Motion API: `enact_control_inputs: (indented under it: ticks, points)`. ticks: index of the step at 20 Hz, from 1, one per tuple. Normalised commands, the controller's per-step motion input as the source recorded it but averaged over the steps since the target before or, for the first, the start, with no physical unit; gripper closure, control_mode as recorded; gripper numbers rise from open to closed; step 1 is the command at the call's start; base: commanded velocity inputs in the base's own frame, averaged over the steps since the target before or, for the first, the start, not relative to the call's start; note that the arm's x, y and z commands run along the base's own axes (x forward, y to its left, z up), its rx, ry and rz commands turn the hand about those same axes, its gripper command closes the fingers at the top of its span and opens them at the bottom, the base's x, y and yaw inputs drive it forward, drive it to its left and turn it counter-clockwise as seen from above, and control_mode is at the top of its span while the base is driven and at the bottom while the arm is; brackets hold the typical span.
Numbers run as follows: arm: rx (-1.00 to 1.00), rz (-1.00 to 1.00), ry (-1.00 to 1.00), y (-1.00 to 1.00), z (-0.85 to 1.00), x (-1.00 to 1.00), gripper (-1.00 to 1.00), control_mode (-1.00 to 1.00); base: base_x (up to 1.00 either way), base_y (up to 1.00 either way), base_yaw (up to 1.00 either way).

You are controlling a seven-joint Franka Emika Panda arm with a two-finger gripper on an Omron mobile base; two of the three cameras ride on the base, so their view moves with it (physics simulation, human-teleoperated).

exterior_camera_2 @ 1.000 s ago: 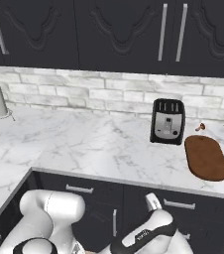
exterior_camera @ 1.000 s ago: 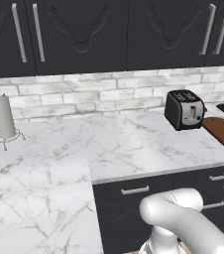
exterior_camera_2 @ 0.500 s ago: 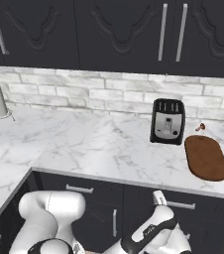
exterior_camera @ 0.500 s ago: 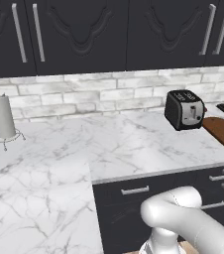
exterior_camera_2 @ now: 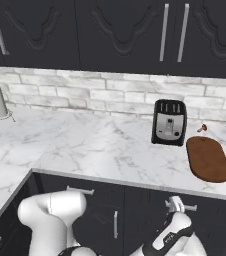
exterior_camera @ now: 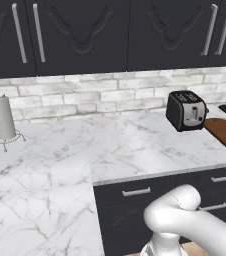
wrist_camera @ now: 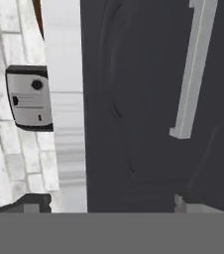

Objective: Open the drawer on the right and place the cutting tools on the cutting board.

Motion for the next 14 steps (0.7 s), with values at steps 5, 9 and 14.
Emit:
enact_control_inputs:
  ticks: [5,9,14]
  points:
    - [0.1,0.0,0.0,-0.31,-0.37,0.0,-1.0,-1.0,0.0,0.0,0.0]
    - [0.06,-0.01,-0.05,-0.03,-0.33,0.0,-1.0,-1.0,0.0,0.0,0.0]
    - [0.04,-0.03,-0.1,0.0,-0.18,0.01,-1.0,-1.0,0.0,0.0,0.0]
